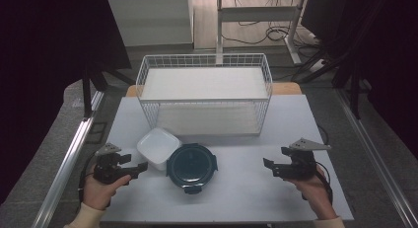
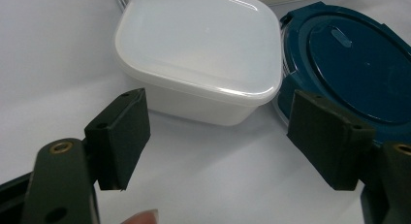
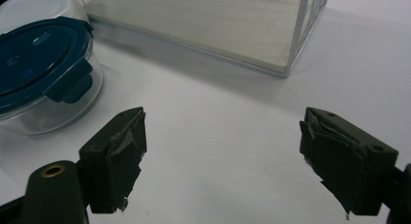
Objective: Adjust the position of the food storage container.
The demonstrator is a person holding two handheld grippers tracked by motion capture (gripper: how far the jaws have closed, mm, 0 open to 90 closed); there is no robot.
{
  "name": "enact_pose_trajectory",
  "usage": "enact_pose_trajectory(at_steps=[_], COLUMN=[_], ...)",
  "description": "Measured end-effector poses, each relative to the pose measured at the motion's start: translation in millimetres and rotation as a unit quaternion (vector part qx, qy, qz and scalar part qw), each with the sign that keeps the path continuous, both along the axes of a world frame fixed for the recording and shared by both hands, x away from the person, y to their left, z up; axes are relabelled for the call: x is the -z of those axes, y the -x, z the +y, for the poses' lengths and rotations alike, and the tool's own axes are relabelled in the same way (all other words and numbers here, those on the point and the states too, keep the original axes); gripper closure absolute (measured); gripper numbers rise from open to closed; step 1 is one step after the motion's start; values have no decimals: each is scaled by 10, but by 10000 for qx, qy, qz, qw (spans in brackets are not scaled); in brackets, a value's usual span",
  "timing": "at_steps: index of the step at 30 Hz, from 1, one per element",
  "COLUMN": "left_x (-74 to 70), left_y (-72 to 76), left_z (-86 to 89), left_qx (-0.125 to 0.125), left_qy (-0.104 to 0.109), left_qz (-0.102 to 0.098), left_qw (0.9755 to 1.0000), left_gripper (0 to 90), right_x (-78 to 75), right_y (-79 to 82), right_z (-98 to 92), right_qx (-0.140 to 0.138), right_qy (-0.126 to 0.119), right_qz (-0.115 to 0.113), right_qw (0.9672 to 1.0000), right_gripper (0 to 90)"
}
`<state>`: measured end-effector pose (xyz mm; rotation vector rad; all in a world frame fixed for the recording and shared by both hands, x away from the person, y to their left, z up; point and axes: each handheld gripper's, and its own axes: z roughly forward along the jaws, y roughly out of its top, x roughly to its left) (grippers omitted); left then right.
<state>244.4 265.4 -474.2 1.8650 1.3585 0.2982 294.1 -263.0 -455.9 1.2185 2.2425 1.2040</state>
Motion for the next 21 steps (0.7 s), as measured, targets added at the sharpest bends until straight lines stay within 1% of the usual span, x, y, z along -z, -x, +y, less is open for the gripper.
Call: enact_pose_trajectory(at_steps=[10, 21], left_x=[-19, -36], left_y=[19, 43], left_z=[-11, -12], left_qx=[19, 12], left_qy=[6, 60], left_qz=[-13, -32], left_qw=[10000, 10000], left_gripper=[234, 243], right_x=[26, 3], right_y=[-3, 1], right_z=[-14, -24], right_qx=[54, -27], right_qy=[43, -47], right_qz=[90, 187], right_qw=[9999, 9998], right_gripper=[187, 226])
